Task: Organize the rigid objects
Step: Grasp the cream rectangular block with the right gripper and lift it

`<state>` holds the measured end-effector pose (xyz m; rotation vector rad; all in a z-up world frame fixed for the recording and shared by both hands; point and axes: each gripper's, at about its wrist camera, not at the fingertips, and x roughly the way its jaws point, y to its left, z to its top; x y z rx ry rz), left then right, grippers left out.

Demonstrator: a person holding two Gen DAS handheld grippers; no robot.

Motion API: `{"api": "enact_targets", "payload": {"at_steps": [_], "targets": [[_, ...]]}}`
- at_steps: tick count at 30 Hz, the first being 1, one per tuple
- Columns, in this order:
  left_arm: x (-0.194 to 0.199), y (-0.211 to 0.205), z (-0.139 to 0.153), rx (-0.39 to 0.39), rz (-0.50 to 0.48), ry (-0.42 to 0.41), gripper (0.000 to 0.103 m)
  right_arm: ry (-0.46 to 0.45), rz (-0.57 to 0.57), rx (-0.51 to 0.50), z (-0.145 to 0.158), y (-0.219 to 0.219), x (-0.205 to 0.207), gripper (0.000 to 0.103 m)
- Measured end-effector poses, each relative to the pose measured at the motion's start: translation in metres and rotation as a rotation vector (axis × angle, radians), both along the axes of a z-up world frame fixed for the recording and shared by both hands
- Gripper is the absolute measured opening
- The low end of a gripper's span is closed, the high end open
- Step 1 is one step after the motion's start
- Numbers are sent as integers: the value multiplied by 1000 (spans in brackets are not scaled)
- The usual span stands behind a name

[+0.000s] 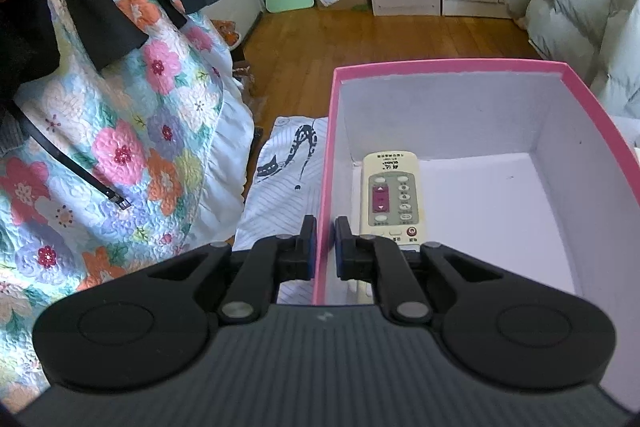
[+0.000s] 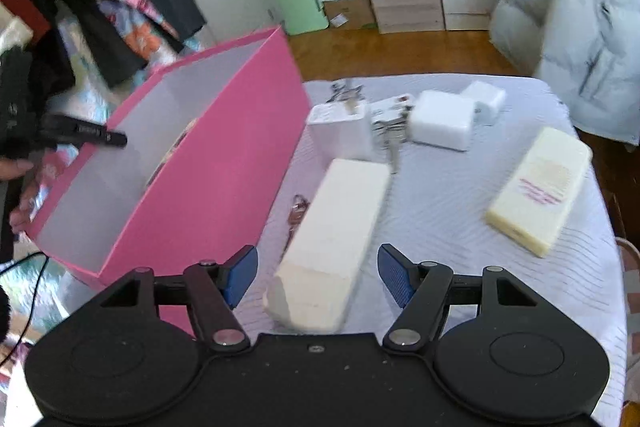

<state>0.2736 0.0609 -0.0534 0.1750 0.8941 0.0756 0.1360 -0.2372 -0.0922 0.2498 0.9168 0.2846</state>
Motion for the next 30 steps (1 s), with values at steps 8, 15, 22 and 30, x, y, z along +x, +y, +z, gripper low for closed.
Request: {"api": "enact_targets", "payload": {"at_steps": [8, 15, 22, 30], "targets": [[-4, 1, -2, -3, 9, -30, 8, 24, -2, -257, -22, 45, 22, 73], [-4, -1, -2, 3, 7, -35, 8, -10, -63, -140, -8, 20, 11, 59], [-6, -5, -3, 25, 5, -36, 8, 62, 49, -258, -12, 23, 7, 59], [-4, -8, -3, 33, -12, -30, 8, 10, 2, -252, -24, 27, 24, 59]]}}
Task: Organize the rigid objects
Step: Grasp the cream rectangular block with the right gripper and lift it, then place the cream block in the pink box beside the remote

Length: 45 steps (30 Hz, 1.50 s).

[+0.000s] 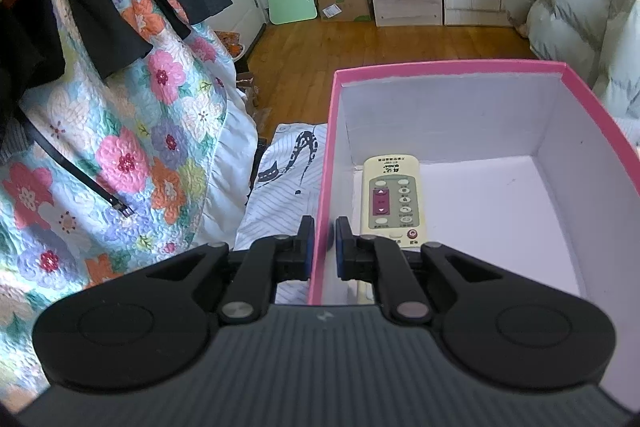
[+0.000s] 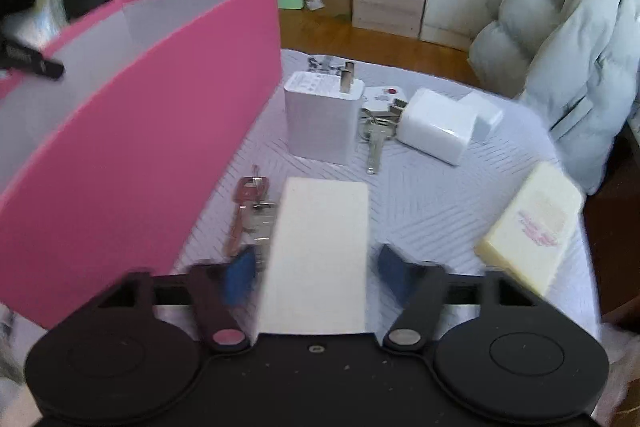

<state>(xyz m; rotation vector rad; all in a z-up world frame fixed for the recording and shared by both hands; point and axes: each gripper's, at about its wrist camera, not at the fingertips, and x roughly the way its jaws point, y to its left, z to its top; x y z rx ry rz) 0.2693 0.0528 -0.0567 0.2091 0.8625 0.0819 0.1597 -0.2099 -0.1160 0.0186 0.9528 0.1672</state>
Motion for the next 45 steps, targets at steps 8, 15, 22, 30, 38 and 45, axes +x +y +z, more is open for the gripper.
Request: {"api": "enact_targets", "payload": {"at_steps": [8, 15, 22, 30, 38, 45], "targets": [[2, 3, 1, 11, -32, 15, 8, -94, -55, 80, 28, -19, -19, 58], [3, 8, 1, -29, -48, 16, 11, -245, -80, 49, 74, -18, -21, 58], [1, 12, 1, -62, -35, 5, 11, -430, 13, 83, 140, 6, -17, 58], [-3, 17, 2, -97, -23, -3, 11, -370, 229, 190, 159, 66, 27, 58], [-1, 26, 3, -153, -6, 6, 10, -34, 189, 231, 86, 114, 95, 58], [-1, 31, 2, -213, 1, 7, 10, 71, 72, 252, 60, 121, 134, 58]]}}
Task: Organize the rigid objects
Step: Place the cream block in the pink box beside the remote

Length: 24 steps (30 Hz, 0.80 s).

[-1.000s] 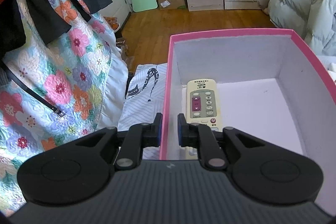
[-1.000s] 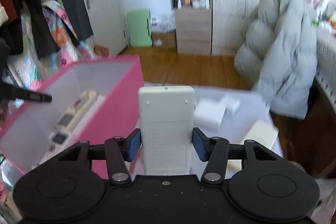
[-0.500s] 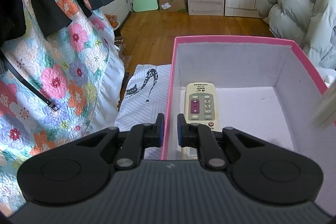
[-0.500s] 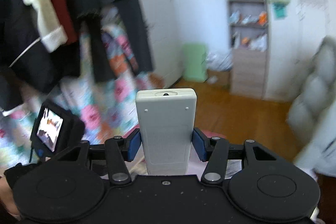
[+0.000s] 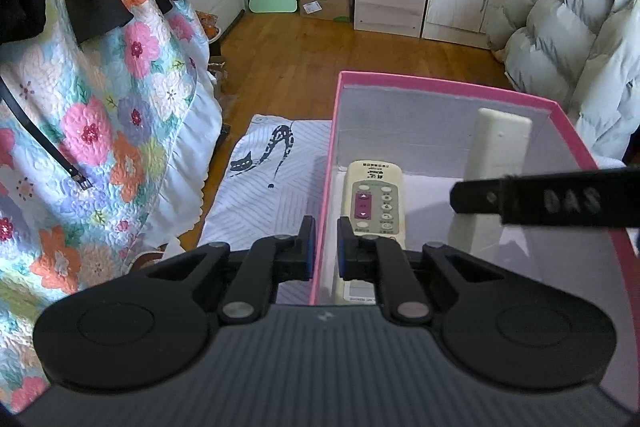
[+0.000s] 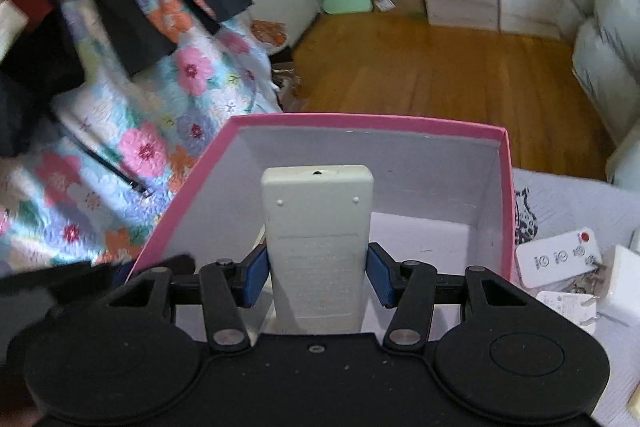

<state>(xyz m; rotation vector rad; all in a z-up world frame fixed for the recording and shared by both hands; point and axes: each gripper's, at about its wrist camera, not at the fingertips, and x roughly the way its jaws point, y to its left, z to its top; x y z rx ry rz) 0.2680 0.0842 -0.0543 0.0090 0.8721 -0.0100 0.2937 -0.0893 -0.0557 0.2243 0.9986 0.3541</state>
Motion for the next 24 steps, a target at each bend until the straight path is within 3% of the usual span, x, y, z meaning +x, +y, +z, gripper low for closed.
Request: {"api": "enact_targets", "payload": {"at_steps": [2, 6, 13, 15, 19, 24], "targets": [[1, 0, 0, 0, 1, 0, 10, 39, -24, 21, -2, -2, 5, 59], [0, -4, -1, 20, -4, -3, 10, 111, -72, 175, -9, -16, 6, 60], [-3, -15, 1, 101, -7, -28, 9, -141, -16, 179, 38, -42, -66, 60], [-2, -14, 1, 94, -5, -26, 10, -218, 1, 162, 48, -54, -86, 60], [-2, -15, 1, 106, -9, -26, 10, -288, 19, -15, 61, -82, -129, 60], [-3, -17, 0, 124, -8, -28, 10, -243, -55, -23, 45, -134, -155, 60]]}}
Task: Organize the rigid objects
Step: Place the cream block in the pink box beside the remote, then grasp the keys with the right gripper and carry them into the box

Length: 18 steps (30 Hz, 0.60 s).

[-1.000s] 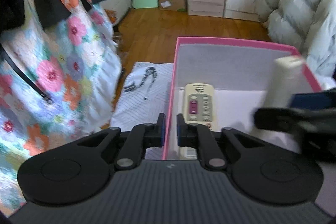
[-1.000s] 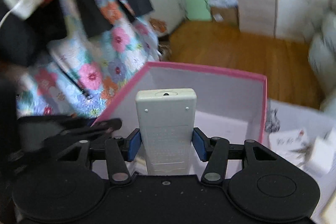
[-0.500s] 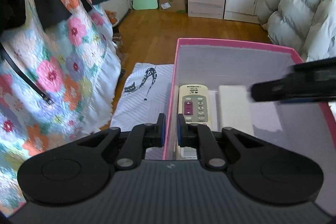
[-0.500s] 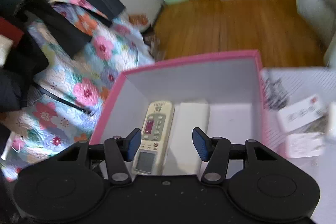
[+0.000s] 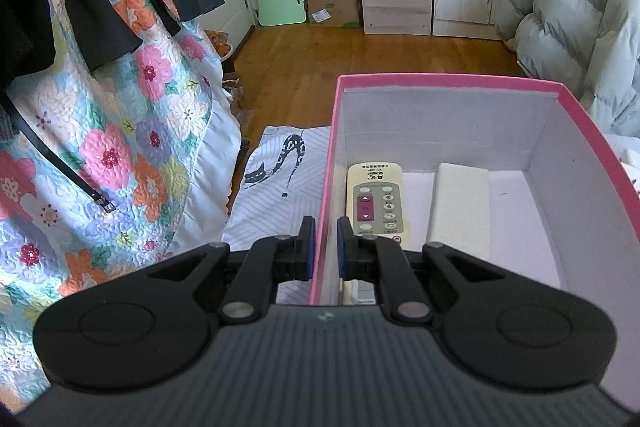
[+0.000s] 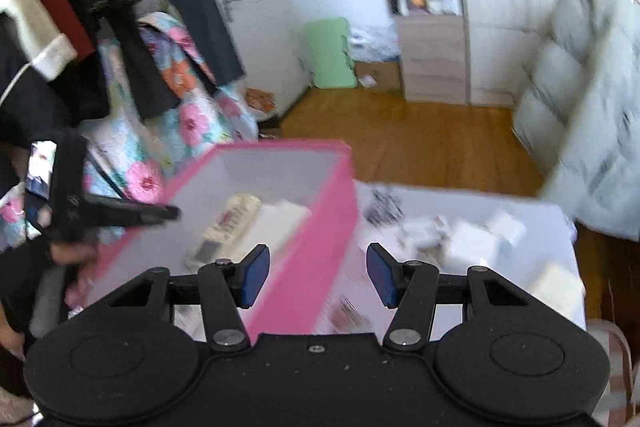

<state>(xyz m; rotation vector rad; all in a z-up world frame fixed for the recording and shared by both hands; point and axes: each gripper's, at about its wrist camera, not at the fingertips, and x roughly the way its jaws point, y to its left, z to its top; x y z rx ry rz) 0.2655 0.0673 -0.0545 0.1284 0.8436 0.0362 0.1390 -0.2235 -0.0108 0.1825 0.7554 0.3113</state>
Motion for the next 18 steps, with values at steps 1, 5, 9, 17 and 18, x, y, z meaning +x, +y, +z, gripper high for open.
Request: {"api": "enact_targets", "payload": {"at_steps": [1, 5, 9, 17, 18], "targets": [[0, 0, 0, 4, 1, 0, 10, 21, -7, -3, -7, -7, -3, 60], [-1, -4, -1, 27, 2, -2, 9, 93, -22, -16, -45, -22, -8, 57], [-2, -3, 0, 25, 3, -8, 9, 88, 20, -65, -76, -11, 0, 53], [-5, -7, 2, 43, -4, -29, 9, 49, 121, -114, -109, 17, 42, 52], [-5, -7, 2, 43, -3, -29, 9, 43, 119, -125, -113, 19, 47, 49]]}}
